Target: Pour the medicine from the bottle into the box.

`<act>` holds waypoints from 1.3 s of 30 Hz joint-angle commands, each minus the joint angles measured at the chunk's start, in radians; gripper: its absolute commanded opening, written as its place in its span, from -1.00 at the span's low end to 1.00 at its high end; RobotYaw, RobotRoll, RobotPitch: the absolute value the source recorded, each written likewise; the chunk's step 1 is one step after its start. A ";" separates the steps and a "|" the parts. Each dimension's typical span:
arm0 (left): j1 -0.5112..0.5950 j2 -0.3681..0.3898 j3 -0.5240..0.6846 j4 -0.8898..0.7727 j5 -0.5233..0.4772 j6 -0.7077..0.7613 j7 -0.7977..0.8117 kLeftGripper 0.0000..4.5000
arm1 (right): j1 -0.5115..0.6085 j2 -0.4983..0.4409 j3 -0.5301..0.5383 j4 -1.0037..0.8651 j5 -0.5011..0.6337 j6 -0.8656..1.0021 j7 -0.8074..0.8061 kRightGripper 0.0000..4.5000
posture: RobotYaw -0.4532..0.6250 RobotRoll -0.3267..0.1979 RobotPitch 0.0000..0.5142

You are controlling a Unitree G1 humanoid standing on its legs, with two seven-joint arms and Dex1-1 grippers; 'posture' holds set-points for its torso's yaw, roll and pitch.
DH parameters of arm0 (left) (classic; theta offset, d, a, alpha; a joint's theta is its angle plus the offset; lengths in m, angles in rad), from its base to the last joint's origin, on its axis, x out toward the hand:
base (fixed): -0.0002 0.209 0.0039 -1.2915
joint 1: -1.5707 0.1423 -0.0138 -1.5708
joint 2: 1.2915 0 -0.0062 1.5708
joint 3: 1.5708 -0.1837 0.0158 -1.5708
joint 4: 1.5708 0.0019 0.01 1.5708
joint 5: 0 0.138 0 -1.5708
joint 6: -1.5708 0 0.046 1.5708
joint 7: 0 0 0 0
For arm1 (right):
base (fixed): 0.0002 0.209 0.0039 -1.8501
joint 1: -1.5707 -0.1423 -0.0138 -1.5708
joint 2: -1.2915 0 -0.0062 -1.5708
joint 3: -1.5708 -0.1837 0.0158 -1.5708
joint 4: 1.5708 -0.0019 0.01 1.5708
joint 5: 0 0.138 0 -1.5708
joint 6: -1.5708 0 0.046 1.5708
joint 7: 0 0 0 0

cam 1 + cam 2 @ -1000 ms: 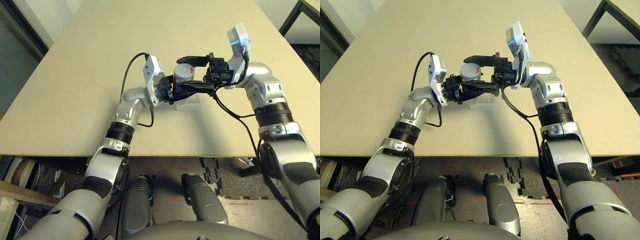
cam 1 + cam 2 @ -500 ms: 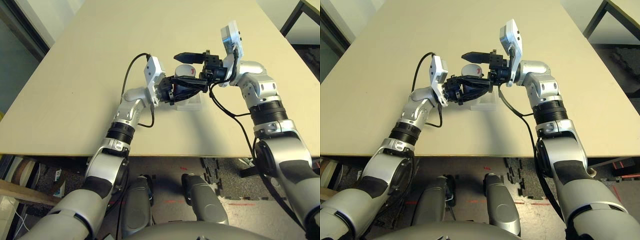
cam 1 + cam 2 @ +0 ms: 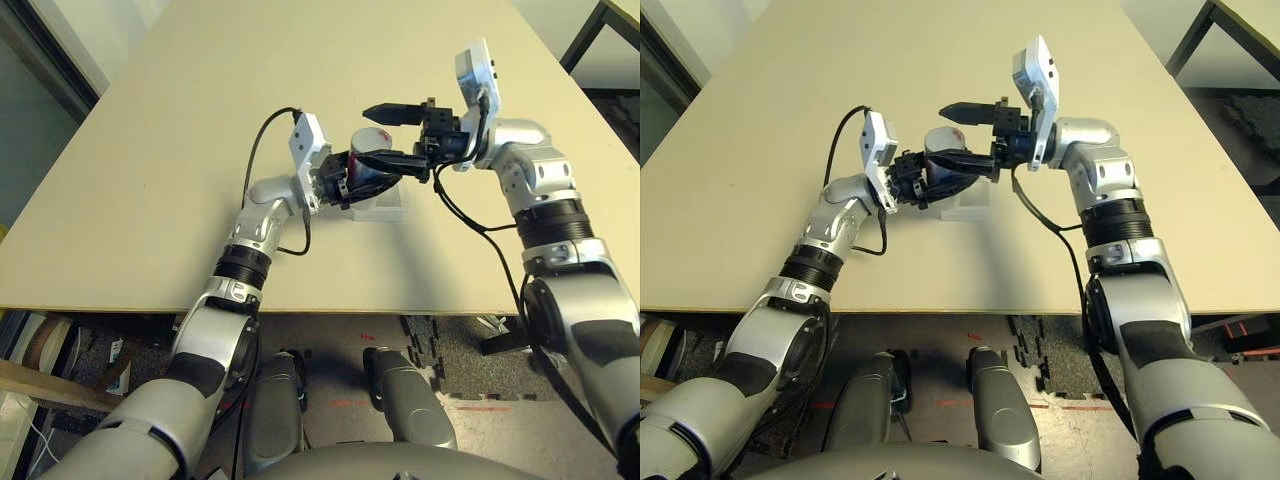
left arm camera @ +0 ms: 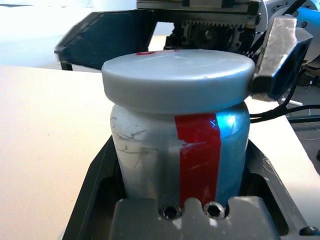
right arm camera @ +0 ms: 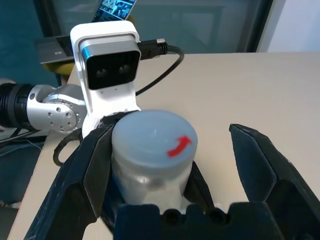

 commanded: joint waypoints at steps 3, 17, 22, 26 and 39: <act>-0.001 0.001 -0.008 0.002 0.007 -0.023 -0.028 0.21 | 0.044 -0.093 -0.059 -0.013 0.014 0.030 -0.011 1.00 | -0.66 0.25 -0.47; 0.002 0.015 -0.003 0.016 0.010 -0.034 -0.028 0.21 | 0.106 -0.128 -0.059 -0.186 0.111 0.176 0.088 1.00 | -0.67 0.25 -0.50; -0.002 0.011 -0.005 0.014 0.009 -0.032 -0.027 0.21 | 0.107 -0.078 -0.047 -0.220 0.112 0.182 0.054 1.00 | -0.67 0.25 -0.50; -0.004 0.012 -0.005 0.014 0.009 -0.032 -0.030 0.21 | 0.101 -0.047 -0.043 -0.222 0.108 0.174 0.034 1.00 | -0.67 0.25 -0.50; -0.018 0.011 -0.005 0.028 0.010 -0.036 -0.031 0.21 | 0.042 0.033 -0.023 -0.121 0.052 0.089 -0.018 1.00 | -0.67 0.25 -0.50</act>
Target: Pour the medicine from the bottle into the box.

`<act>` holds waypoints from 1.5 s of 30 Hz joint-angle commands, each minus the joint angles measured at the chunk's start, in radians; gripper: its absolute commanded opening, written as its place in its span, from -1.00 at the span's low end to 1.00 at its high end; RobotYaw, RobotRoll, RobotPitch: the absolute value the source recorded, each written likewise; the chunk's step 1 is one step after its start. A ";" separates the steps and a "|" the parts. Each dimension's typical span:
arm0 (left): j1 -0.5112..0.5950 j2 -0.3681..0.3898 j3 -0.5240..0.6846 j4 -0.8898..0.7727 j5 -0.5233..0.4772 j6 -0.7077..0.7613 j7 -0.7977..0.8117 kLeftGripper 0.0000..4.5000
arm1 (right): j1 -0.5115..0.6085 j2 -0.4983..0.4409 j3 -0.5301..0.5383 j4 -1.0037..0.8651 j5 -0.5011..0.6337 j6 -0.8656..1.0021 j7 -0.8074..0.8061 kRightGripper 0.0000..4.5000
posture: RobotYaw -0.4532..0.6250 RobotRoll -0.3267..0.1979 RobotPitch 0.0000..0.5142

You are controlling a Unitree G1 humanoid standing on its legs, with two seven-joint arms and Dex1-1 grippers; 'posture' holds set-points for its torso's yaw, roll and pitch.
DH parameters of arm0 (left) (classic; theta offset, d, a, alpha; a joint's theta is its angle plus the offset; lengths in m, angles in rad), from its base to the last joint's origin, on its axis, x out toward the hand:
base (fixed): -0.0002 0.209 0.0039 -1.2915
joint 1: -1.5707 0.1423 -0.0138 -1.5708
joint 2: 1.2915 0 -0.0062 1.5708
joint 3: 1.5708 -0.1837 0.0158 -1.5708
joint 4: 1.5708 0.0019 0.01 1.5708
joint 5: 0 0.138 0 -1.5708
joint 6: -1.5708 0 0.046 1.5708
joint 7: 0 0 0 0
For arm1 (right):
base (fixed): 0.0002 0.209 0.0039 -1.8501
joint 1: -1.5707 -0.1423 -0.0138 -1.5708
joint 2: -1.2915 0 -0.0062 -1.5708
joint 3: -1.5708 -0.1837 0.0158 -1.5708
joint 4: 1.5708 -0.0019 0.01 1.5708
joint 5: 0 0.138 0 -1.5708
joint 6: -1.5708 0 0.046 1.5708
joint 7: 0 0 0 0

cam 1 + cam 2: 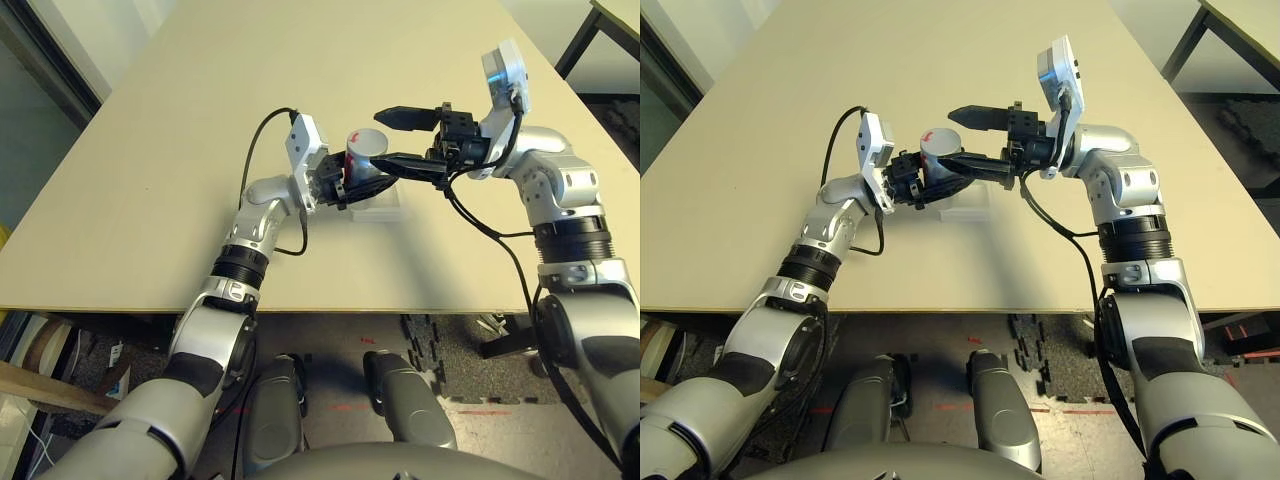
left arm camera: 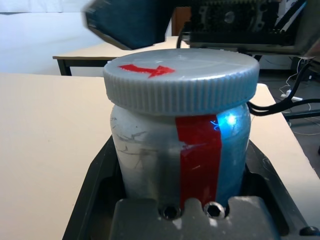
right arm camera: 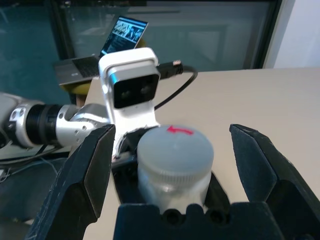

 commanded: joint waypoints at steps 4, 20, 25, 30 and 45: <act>-0.017 0.000 -0.006 0.005 0.009 -0.007 -0.014 0.21 | -0.025 0.035 0.019 0.040 -0.026 -0.040 -0.011 1.00 | -0.67 0.25 -0.50; -0.013 -0.003 -0.007 -0.006 0.009 -0.003 -0.011 0.21 | -0.049 0.081 0.037 0.101 -0.082 -0.101 -0.050 1.00 | -0.66 0.25 -0.49; -0.012 -0.003 -0.007 -0.007 0.008 -0.003 -0.012 0.21 | -0.058 0.079 0.034 0.129 -0.097 -0.121 -0.070 1.00 | -0.66 0.25 -0.49; -0.012 -0.004 -0.007 -0.007 0.007 -0.003 -0.013 0.21 | -0.066 0.067 0.026 0.157 -0.108 -0.133 -0.083 1.00 | -0.67 0.25 -0.48; -0.011 -0.005 -0.010 -0.005 0.008 -0.006 -0.009 0.21 | -0.032 -0.014 -0.004 0.140 -0.084 -0.109 -0.066 1.00 | -0.67 0.25 -0.50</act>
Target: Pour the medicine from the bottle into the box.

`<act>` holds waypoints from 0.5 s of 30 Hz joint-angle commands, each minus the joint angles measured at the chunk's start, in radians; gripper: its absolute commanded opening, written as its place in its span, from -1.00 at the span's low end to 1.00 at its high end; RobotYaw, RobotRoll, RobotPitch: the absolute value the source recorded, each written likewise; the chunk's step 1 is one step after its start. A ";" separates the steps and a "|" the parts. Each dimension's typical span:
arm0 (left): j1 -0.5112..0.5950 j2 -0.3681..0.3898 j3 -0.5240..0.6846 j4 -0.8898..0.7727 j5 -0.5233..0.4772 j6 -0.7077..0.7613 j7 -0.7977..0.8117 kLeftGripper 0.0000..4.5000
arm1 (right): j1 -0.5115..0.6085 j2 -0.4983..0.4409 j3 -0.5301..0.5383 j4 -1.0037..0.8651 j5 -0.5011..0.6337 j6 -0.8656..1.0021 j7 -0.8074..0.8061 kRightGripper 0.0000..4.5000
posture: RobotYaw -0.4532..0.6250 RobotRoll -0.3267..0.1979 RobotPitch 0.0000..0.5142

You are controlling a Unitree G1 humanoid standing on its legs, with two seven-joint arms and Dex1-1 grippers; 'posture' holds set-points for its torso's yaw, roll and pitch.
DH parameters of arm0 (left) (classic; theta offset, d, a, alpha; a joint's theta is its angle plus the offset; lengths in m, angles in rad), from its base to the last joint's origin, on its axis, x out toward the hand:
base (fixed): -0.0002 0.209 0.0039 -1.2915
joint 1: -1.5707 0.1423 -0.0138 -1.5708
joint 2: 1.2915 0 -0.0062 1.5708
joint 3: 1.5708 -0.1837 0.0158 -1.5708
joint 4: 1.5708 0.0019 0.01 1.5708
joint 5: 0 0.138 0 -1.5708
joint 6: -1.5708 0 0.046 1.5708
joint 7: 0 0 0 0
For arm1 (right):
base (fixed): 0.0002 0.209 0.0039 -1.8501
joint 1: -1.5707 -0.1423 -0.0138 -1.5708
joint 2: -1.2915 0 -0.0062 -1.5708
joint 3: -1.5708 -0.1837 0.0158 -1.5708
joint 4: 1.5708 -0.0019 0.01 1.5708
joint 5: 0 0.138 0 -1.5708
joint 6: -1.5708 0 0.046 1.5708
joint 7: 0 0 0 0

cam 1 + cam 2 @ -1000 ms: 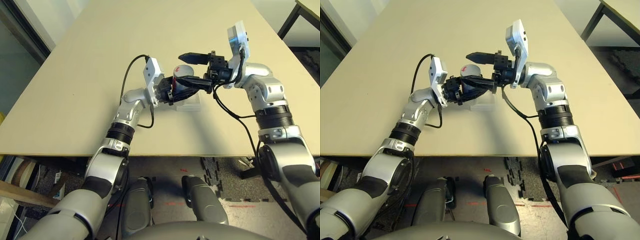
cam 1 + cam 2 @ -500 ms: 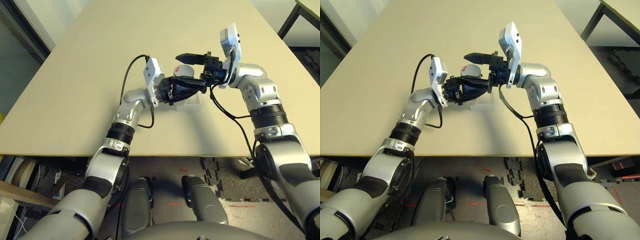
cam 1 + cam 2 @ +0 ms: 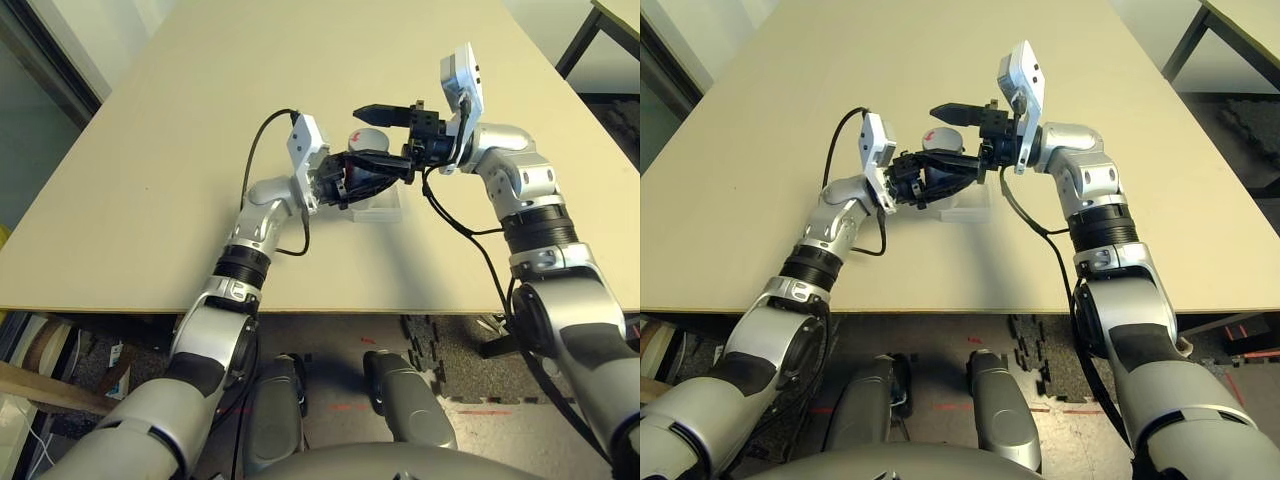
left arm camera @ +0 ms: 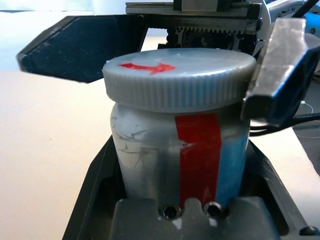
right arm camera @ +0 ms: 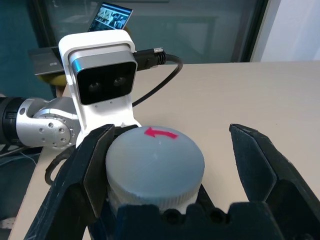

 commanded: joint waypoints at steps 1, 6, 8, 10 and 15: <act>-0.005 0.003 -0.009 -0.010 0.008 -0.011 -0.026 0.21 | 0.022 -0.057 -0.041 0.006 -0.002 0.015 -0.012 1.00 | -0.67 0.25 -0.50; -0.006 0.002 -0.010 -0.006 0.008 -0.013 -0.026 0.21 | 0.047 -0.106 -0.049 -0.007 0.021 0.029 0.013 1.00 | -0.67 0.25 -0.50; -0.006 0.002 -0.011 -0.004 0.008 -0.013 -0.026 0.21 | 0.055 -0.118 -0.050 -0.011 0.028 0.034 0.018 1.00 | -0.67 0.25 -0.51; -0.007 0.002 -0.010 -0.003 0.008 -0.014 -0.027 0.21 | 0.065 -0.131 -0.053 -0.018 0.033 0.041 0.026 1.00 | -0.67 0.25 -0.51; -0.007 0.002 -0.008 0.000 0.010 -0.016 -0.028 0.21 | 0.091 -0.162 -0.064 -0.047 0.055 0.075 0.062 1.00 | -0.67 0.25 -0.51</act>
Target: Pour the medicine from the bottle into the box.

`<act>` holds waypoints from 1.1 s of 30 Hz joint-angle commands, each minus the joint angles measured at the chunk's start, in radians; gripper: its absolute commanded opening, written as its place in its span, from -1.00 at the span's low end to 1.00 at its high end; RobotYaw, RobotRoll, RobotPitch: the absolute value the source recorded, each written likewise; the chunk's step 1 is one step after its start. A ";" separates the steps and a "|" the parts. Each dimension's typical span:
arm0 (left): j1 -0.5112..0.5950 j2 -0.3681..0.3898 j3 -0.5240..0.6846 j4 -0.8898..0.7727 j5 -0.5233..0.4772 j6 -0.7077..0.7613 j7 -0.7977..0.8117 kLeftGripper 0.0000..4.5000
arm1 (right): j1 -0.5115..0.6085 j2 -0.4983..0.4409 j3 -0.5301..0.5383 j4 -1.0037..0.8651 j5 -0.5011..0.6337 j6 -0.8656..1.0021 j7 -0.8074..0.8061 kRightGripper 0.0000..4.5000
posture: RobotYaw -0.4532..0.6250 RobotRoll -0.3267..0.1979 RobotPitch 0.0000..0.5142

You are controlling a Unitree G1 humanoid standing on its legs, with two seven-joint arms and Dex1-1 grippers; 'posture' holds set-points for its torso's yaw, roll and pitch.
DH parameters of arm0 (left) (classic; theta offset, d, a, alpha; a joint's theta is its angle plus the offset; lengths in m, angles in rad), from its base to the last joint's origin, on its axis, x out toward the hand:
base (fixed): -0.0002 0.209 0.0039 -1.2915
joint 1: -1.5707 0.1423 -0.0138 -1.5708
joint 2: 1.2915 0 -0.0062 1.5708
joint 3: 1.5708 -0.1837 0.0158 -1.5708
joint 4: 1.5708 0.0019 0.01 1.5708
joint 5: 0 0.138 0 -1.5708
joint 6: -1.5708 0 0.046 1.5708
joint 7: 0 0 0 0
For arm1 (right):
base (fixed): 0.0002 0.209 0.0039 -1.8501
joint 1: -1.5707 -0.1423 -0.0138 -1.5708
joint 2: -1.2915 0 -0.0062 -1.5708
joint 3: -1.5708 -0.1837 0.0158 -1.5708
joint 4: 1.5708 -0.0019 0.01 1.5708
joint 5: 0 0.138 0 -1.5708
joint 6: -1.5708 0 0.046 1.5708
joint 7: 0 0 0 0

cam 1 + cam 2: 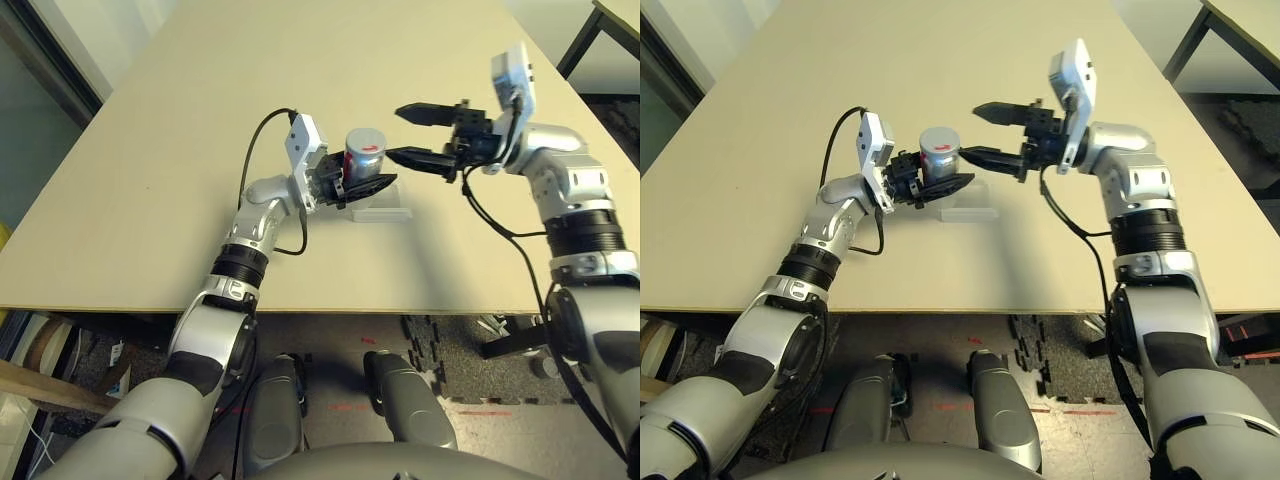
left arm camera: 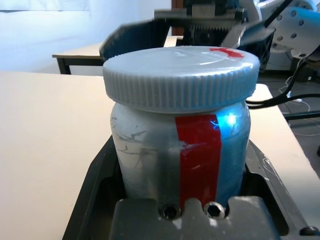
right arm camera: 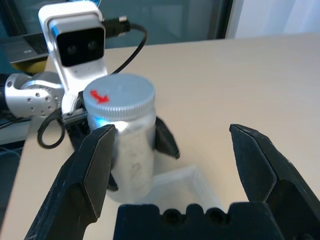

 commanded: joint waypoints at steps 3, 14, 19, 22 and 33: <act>-0.005 0.003 -0.006 -0.004 0.010 -0.011 -0.015 0.21 | 0.026 -0.028 -0.019 -0.055 0.032 0.043 0.039 1.00 | -0.67 0.25 -0.50; -0.011 0.004 -0.004 0.016 0.013 -0.022 -0.013 0.21 | 0.024 0.009 -0.008 -0.137 0.064 0.098 0.042 1.00 | -0.68 0.25 -0.50; -0.014 0.002 -0.005 0.021 0.014 -0.025 -0.013 0.21 | 0.014 0.030 -0.002 -0.144 0.061 0.101 0.033 1.00 | -0.68 0.25 -0.51; -0.017 -0.001 -0.005 0.025 0.014 -0.027 -0.015 0.21 | 0.002 0.061 0.010 -0.147 0.060 0.104 0.025 1.00 | -0.69 0.25 -0.51; -0.022 -0.006 -0.006 0.033 0.014 -0.031 -0.015 0.21 | -0.025 0.107 0.024 -0.111 0.038 0.083 0.021 1.00 | -0.68 0.25 -0.51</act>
